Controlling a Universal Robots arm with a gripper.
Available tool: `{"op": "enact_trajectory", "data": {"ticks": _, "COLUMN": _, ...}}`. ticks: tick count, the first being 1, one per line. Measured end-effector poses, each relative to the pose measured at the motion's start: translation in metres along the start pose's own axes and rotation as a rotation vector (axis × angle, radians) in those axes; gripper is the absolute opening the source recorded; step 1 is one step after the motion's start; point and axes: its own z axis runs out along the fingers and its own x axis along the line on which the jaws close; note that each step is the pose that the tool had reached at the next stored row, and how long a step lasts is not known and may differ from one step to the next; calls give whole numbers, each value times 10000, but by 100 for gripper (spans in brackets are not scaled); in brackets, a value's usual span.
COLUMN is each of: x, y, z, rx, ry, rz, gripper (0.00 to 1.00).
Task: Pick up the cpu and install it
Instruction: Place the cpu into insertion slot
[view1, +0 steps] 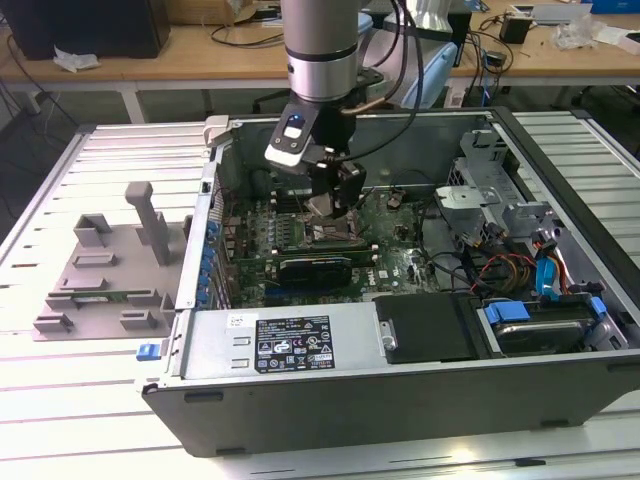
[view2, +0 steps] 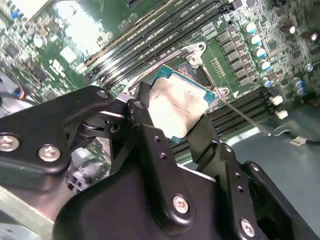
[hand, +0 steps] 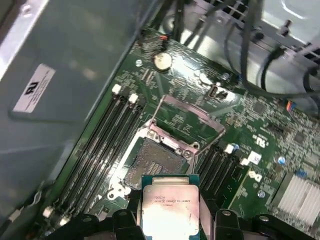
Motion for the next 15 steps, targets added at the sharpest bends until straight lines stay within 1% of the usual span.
{"op": "enact_trajectory", "data": {"ticks": 1, "x": 0, "y": 0, "z": 2, "rx": 9, "ry": -22, "rz": 417, "gripper": 54}}
{"op": "enact_trajectory", "data": {"ticks": 3, "x": 0, "y": 0, "z": 4, "rx": 18, "ry": -43, "rz": 794, "gripper": 54}}
{"op": "enact_trajectory", "data": {"ticks": 4, "x": 0, "y": 0, "z": 5, "rx": 24, "ry": -58, "rz": 1070, "gripper": 54}}
{"op": "enact_trajectory", "data": {"ticks": 8, "x": 0, "y": 0, "z": 11, "rx": 39, "ry": -96, "rz": 1771, "gripper": 54}}
{"op": "enact_trajectory", "data": {"ticks": 10, "x": 0, "y": -1, "z": 19, "rx": 56, "ry": -138, "rz": 2521, "gripper": 54}}
{"op": "enact_trajectory", "data": {"ticks": 12, "x": 1, "y": -1, "z": 24, "rx": 63, "ry": -157, "rz": 2887, "gripper": 54}}
{"op": "enact_trajectory", "data": {"ticks": 14, "x": 1, "y": -2, "z": 33, "rx": 76, "ry": -188, "rz": 3470, "gripper": 54}}
{"op": "enact_trajectory", "data": {"ticks": 15, "x": 1, "y": -2, "z": 37, "rx": 79, "ry": -197, "rz": 3633, "gripper": 54}}
